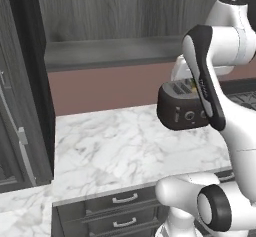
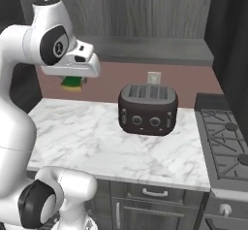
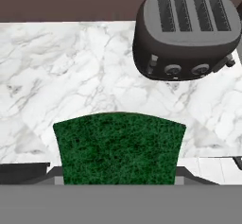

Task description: Pick up the sponge and sponge from the sink, and place them back in the cabinet, and close the cabinet doors.

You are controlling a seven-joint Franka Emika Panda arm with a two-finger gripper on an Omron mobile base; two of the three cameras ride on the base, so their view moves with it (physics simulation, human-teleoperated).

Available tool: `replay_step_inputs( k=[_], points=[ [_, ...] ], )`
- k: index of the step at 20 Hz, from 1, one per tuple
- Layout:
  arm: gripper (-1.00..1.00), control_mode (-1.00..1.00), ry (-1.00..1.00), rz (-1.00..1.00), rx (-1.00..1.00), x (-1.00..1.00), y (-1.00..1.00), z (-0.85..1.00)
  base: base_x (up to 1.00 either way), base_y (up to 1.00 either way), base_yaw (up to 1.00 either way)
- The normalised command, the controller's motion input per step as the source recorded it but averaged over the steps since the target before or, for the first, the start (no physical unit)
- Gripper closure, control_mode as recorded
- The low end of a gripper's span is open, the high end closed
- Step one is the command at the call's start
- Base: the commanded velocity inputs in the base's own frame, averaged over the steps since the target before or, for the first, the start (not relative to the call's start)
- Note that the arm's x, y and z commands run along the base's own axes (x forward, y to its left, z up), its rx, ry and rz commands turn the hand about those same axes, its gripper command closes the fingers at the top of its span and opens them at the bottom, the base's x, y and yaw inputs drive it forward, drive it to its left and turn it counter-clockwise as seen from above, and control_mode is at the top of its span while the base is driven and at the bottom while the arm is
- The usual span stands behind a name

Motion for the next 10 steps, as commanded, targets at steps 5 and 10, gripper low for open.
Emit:
replay_step_inputs(
  k=[5, 10],
  points=[
    [1.0, -1.0, -0.19, 0.0, 0.0, 0.0, 0.0, 0.39, 0.0, 0.0, 0.0],
    [1.0, -1.0, -0.19, 0.0, 0.0, 0.06, 0.0, 0.26, 0.0, 0.0, 0.0]
  ],
)
